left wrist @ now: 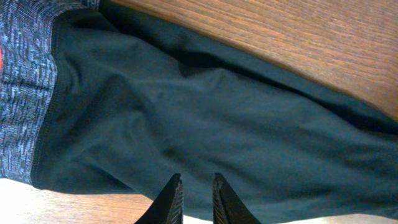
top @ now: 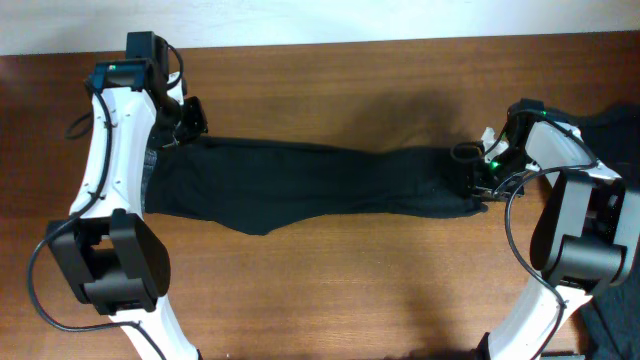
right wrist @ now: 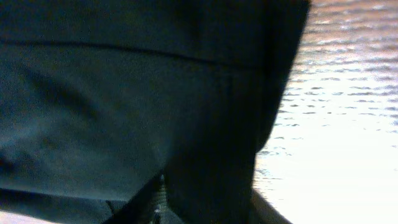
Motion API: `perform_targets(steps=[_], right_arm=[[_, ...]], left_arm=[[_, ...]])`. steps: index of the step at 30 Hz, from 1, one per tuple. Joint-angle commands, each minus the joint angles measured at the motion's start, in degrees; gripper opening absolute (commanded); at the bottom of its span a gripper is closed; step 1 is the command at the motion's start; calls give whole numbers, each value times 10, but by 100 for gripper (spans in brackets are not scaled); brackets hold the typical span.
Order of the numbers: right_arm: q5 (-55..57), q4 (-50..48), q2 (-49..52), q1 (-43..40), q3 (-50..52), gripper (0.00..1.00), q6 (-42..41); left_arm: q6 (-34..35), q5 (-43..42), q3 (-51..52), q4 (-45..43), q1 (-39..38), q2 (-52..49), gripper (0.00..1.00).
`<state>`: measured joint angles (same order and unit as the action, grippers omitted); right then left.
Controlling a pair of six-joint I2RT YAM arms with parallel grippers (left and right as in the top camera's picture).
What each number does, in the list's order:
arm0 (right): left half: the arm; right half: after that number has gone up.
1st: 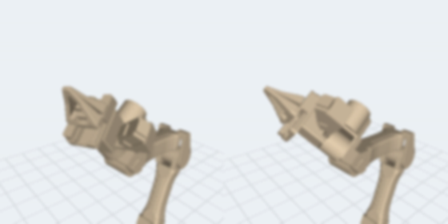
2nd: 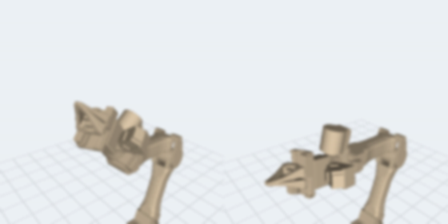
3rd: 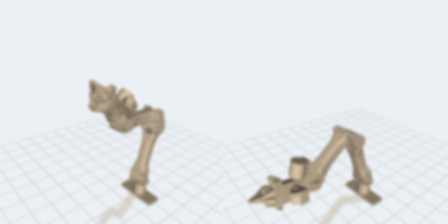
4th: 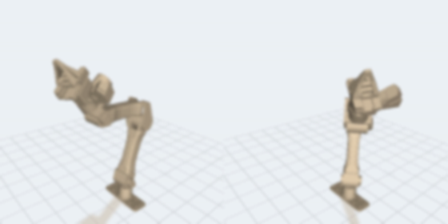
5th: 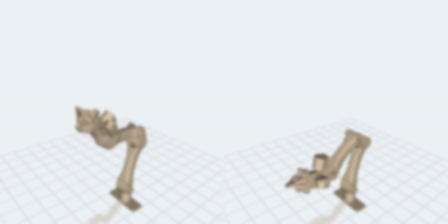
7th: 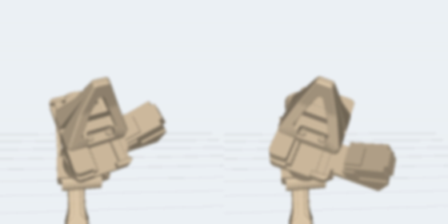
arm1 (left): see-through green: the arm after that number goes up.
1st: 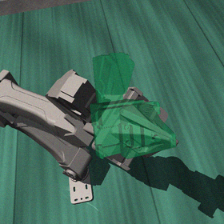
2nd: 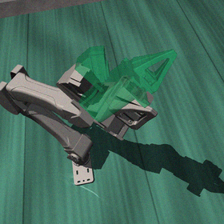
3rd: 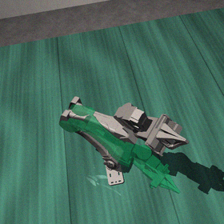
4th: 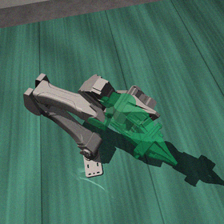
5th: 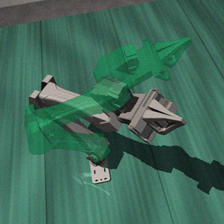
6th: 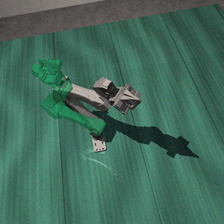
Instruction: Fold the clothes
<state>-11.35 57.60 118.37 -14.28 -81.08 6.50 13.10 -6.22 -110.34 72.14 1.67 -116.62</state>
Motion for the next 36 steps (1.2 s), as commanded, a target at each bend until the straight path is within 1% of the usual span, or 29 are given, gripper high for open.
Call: perform_targets(steps=[1, 2, 4, 6, 7, 9, 12, 13, 14, 19, 25, 30, 31, 34, 36], right_arm=[[-13, 0, -15, -3, 6, 25, 1], [-13, 0, -15, -3, 5, 23, 1], [-13, 2, -16, -3, 5, 22, 1], [-13, 5, -16, -4, 4, 22, 1], [-13, 7, -16, -4, 3, 24, 1], [-13, 16, -16, -4, -2, 41, 1], [-12, 25, -16, -4, -9, 47, 1], [-12, 27, -16, -4, -11, 50, 1], [-10, 28, -16, -4, -11, 51, 1], [-4, 29, -16, -4, -13, 50, 1], [0, 43, -19, -4, -40, 51, -14], [21, 52, -23, -4, -49, 50, -14], [21, 52, -23, -4, -49, 49, -14], [21, 53, -23, -4, -49, 26, -14], [21, 55, -23, -4, -49, 7, -14]], left_arm=[[5, -2, 6, 1, -12, 3, 17], [5, -2, 6, 1, -16, 3, 17], [5, -2, 6, 1, -25, 3, 17], [5, -2, 6, 0, -35, 3, 17], [5, -1, 6, 0, -38, 3, 17], [5, 0, 6, 0, -45, 3, 17], [5, 0, 6, 2, -49, 3, 17], [5, 0, 6, 3, -49, 3, 17], [5, 0, 6, 5, -49, 3, 17], [5, 0, 6, 11, -49, 3, 17], [5, 1, 6, 10, -49, 3, 17], [5, 23, 6, 10, -49, 3, 17], [5, 25, 6, 10, -49, 3, 17], [5, 26, 6, 8, -49, 3, 17], [5, 26, 6, 6, -49, 3, 17]])
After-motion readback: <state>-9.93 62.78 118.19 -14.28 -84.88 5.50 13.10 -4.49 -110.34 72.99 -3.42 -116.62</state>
